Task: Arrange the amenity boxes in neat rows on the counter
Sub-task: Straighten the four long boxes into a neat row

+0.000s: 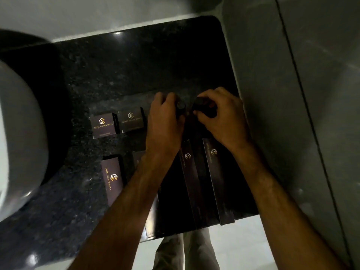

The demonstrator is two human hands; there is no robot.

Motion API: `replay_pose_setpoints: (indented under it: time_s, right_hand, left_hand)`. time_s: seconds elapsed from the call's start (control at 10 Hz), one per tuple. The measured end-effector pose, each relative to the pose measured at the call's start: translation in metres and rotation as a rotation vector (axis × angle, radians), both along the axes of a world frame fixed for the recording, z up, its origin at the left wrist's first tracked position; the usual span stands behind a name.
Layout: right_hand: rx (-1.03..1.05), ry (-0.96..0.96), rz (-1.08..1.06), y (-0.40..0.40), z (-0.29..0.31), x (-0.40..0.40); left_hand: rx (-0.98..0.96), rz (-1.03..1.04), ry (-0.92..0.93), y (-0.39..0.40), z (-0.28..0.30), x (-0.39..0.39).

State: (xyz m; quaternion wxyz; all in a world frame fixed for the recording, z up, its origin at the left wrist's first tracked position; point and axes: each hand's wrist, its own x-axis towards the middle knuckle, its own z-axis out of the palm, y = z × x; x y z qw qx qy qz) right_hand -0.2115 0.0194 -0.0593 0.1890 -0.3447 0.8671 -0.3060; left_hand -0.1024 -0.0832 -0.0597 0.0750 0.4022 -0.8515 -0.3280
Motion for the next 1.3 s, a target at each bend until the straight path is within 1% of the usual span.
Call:
replay_pose_setpoints:
  time_s: [0.2, 0.3, 0.4, 0.5, 0.6, 0.7, 0.9, 1.1, 1.2, 1.3]
  right_hand:
    - [-0.003, -0.044, 0.0, 0.015, 0.004, -0.001]
    - [-0.097, -0.038, -0.081, 0.054, 0.02, 0.019]
    - [-0.074, -0.076, -0.074, 0.107, 0.033, 0.055]
    - [0.035, -0.156, 0.013, 0.149, 0.036, 0.082]
    - [0.121, -0.238, 0.09, 0.169, 0.032, 0.093]
    - [0.183, -0.214, 0.154, 0.176, 0.026, 0.094]
    - [0.189, -0.186, 0.145, 0.174, 0.024, 0.093]
    - [0.194, -0.202, 0.123, 0.173, 0.028, 0.092]
    - [0.199, -0.201, 0.142, 0.173, 0.026, 0.092]
    - [0.185, -0.217, 0.141, 0.175, 0.03, 0.095]
  left_hand:
    - [0.091, 0.015, 0.028, 0.006, 0.02, 0.007]
    - [0.085, 0.108, 0.123, 0.031, 0.042, 0.042]
    - [0.13, 0.106, 0.083, 0.08, 0.059, 0.092]
    - [0.261, 0.017, -0.027, 0.124, 0.059, 0.125]
    - [0.386, -0.057, -0.163, 0.141, 0.052, 0.133]
    - [0.36, -0.124, -0.277, 0.143, 0.048, 0.128]
    - [0.37, -0.176, -0.368, 0.141, 0.043, 0.125]
    - [0.386, -0.179, -0.379, 0.139, 0.049, 0.12]
    - [0.324, -0.14, -0.308, 0.136, 0.046, 0.121]
    - [0.446, -0.111, -0.344, 0.137, 0.048, 0.125]
